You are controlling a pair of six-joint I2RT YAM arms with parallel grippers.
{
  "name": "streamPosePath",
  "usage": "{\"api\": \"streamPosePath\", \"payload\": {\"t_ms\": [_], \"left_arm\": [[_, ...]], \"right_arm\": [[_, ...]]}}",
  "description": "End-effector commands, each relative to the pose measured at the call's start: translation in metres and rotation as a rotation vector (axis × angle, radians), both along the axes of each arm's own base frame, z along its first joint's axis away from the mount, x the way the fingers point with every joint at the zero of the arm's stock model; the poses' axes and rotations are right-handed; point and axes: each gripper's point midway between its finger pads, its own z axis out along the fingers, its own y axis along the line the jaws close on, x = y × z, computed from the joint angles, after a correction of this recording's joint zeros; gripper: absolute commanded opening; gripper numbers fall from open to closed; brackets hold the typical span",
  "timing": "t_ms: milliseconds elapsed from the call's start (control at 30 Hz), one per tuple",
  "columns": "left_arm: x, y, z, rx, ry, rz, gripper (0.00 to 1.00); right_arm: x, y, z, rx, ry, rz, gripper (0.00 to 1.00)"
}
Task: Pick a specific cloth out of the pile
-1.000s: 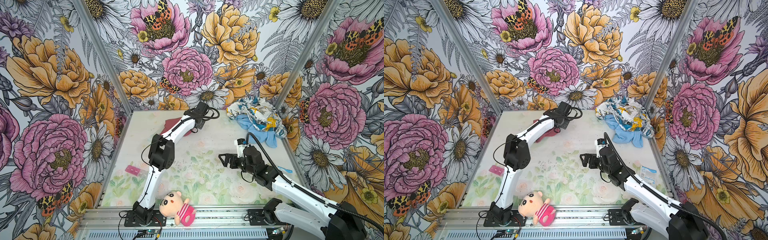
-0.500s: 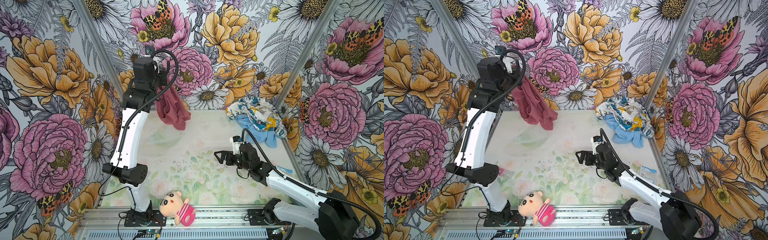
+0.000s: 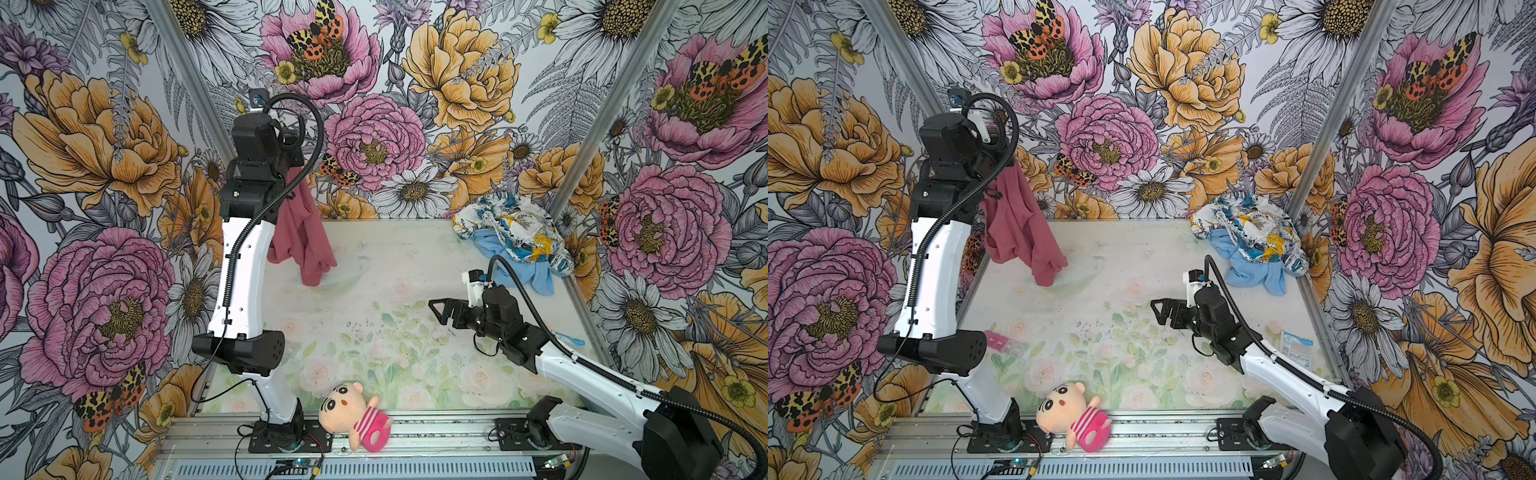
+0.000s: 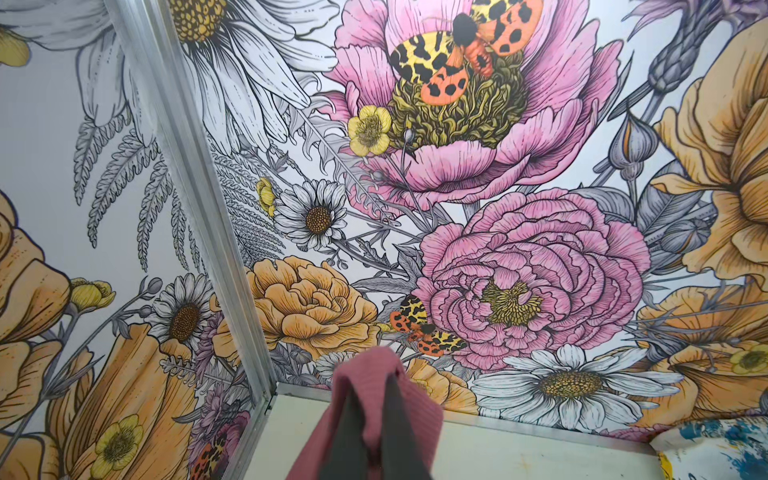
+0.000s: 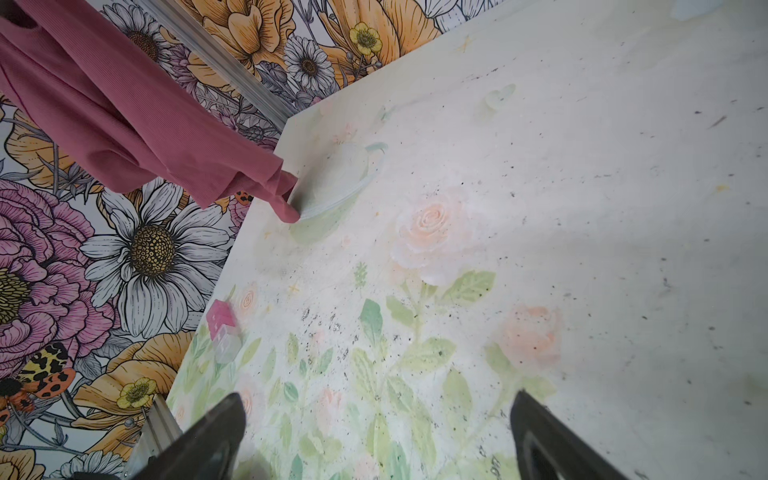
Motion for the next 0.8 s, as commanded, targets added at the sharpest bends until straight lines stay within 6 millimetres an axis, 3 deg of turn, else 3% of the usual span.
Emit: {"api": "streamPosePath", "payload": {"t_ms": [0,100,267,400,500,767], "left_arm": [[0.012,-0.022,-0.022,-0.016,0.036,-0.094,0.00],[0.023,-0.050,-0.052,-0.001,0.091,-0.165,0.00],[0.027,-0.106,-0.079,0.009,0.135,-0.293,0.00],[0.026,-0.122,-0.101,-0.025,0.181,-0.327,0.00],[0.022,-0.106,-0.119,-0.020,0.186,-0.265,0.00],[0.009,-0.001,-0.168,-0.088,0.194,-0.037,0.00]], "right_arm": [[0.003,0.000,0.008,0.014,-0.020,-0.016,0.99],[0.003,0.001,0.007,0.017,-0.018,-0.013,1.00],[0.002,-0.001,0.004,0.000,-0.017,-0.015,1.00],[0.002,-0.001,0.000,-0.005,-0.012,-0.016,1.00],[0.003,0.000,-0.004,-0.008,-0.004,-0.011,1.00],[0.009,0.012,-0.011,-0.003,0.015,0.025,0.99]]}}
